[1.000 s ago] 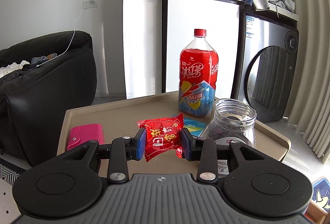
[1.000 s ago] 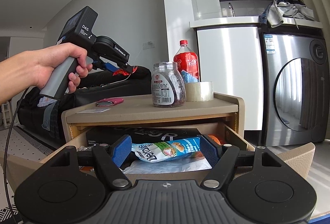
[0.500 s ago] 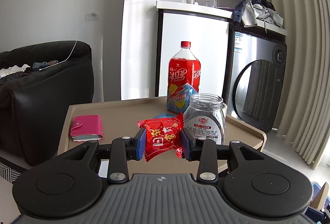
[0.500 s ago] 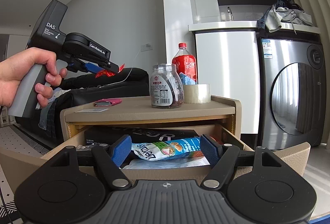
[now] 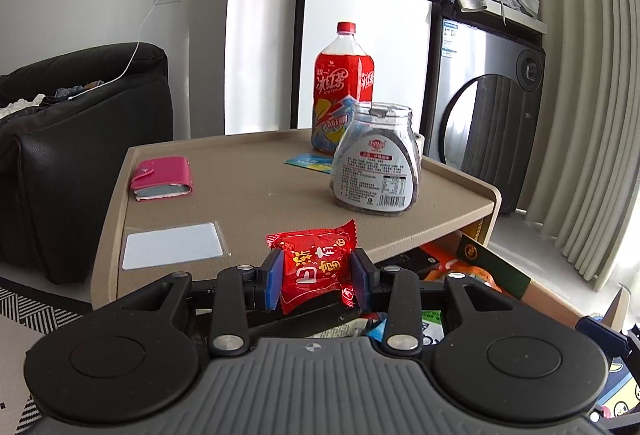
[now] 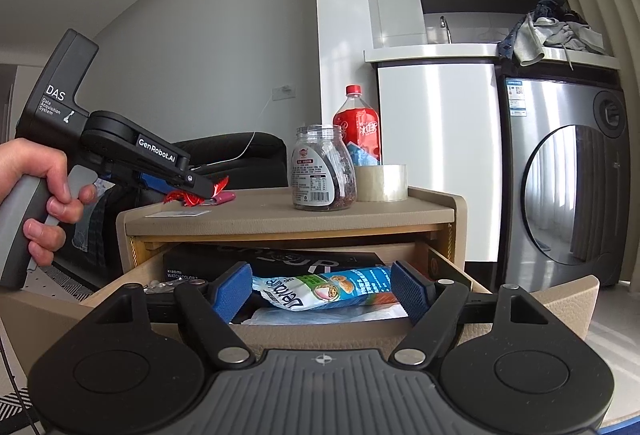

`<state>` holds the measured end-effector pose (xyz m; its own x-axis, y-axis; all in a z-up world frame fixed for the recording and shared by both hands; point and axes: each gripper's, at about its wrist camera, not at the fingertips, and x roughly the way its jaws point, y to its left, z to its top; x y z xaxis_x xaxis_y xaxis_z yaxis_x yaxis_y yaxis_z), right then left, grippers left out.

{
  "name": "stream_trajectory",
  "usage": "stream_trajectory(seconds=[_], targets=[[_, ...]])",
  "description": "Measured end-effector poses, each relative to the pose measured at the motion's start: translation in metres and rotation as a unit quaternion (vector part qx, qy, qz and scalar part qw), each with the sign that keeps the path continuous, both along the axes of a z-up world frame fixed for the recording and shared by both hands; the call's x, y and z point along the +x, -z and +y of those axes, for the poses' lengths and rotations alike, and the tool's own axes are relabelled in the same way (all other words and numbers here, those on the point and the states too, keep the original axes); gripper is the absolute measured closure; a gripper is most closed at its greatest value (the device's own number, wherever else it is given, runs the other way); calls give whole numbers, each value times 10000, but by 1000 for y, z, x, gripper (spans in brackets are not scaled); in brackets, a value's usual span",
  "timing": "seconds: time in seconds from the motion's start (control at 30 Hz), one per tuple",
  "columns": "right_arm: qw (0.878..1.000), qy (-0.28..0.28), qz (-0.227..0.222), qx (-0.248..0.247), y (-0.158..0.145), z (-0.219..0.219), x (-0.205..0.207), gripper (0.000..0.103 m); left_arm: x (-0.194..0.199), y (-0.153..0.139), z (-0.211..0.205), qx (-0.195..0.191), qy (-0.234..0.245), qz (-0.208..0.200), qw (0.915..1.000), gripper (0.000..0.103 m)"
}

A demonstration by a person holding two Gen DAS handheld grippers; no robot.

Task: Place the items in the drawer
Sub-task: 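Lower the red packet into the drawer with the left gripper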

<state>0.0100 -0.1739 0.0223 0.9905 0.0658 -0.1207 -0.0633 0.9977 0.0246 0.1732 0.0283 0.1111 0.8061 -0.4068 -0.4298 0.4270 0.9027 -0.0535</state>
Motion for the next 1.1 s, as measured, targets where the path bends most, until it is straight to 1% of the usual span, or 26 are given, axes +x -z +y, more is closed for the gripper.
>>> stream_trajectory(seconds=[0.1,0.2,0.3,0.37,0.57,0.73,0.93,1.1], targets=[[10000,19,-4,-31,0,1,-1,22,-1,-1,-1,-9,54,20,10000,63],[10000,25,-7,-25,0,1,-1,22,0,2,-4,18,151,151,9998,63],[10000,25,0,-26,0,1,-1,22,-7,1,-5,38,178,103,9998,63],[10000,23,-16,-34,1,1,-1,22,-11,1,-7,117,177,84,9997,63],[10000,15,-19,-32,1,1,-1,22,-13,3,-9,280,153,233,9992,63],[10000,36,-47,-19,1,2,-1,21,-11,11,-11,468,269,499,9973,63],[10000,29,-60,-11,1,3,-1,21,2,21,-12,510,413,1006,9928,63],[10000,0,-72,26,1,1,-2,21,5,25,-13,551,421,1163,9908,63]])
